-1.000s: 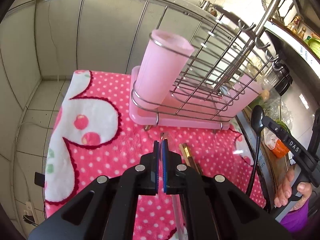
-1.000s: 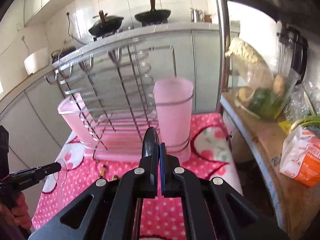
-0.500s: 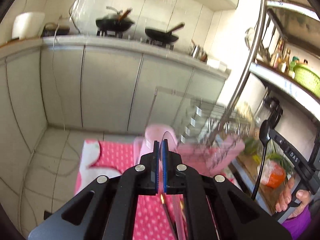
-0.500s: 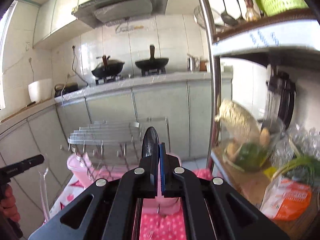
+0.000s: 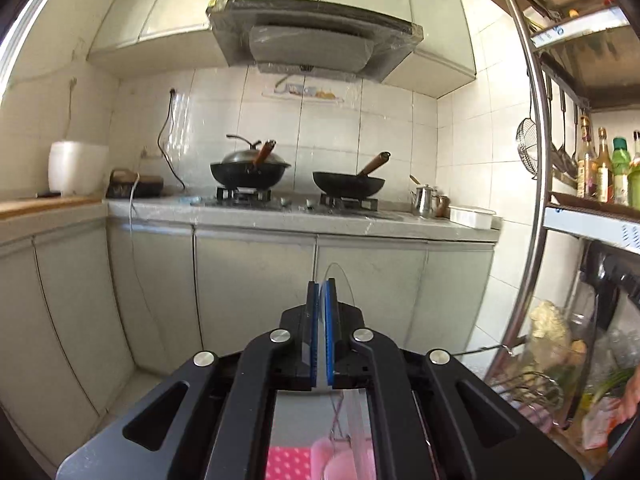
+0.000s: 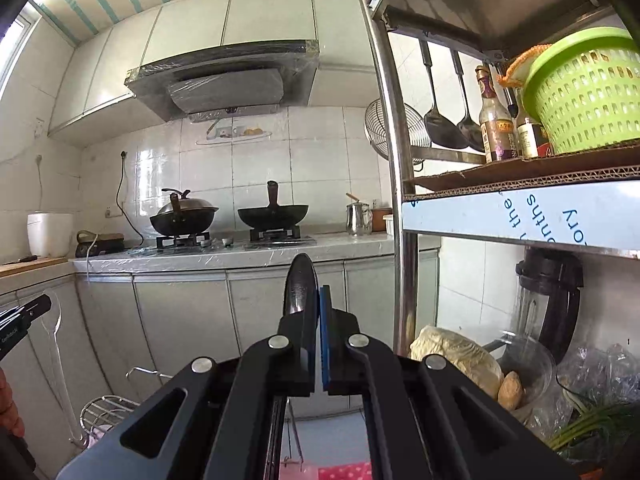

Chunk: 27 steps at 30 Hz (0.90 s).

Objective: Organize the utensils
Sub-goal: 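Lift both held utensils over the pink cup and open both grippers to drop them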

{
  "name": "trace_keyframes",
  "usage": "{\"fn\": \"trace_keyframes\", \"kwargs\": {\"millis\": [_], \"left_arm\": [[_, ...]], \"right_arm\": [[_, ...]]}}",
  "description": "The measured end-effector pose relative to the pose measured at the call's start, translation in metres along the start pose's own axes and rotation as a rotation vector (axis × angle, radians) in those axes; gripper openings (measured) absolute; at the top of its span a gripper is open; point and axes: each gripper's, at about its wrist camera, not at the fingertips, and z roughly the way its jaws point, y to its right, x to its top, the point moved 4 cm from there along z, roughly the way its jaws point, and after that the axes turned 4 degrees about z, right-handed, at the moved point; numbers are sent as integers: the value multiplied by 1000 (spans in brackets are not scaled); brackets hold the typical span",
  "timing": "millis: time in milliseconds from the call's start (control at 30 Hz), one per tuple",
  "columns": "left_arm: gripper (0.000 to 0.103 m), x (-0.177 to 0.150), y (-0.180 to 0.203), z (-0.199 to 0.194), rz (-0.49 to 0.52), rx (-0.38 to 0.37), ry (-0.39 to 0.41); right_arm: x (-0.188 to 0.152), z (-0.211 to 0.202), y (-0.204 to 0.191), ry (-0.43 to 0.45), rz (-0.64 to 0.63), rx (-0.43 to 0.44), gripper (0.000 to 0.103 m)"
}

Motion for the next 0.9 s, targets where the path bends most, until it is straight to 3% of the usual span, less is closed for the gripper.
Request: {"fn": "trace_keyframes", "kwargs": {"millis": [200, 333, 600, 900], "left_arm": [[2, -21, 13, 17, 53, 14, 50], [2, -42, 15, 22, 69, 13, 34], [2, -73, 18, 8, 72, -77, -58], [3, -100, 3, 4, -58, -150, -232]], "right_arm": [[-15, 23, -1, 49, -70, -46, 1], [-39, 29, -4, 14, -88, -34, 1], [-82, 14, -3, -132, -43, 25, 2], [-111, 5, -3, -291, -26, 40, 2]]}}
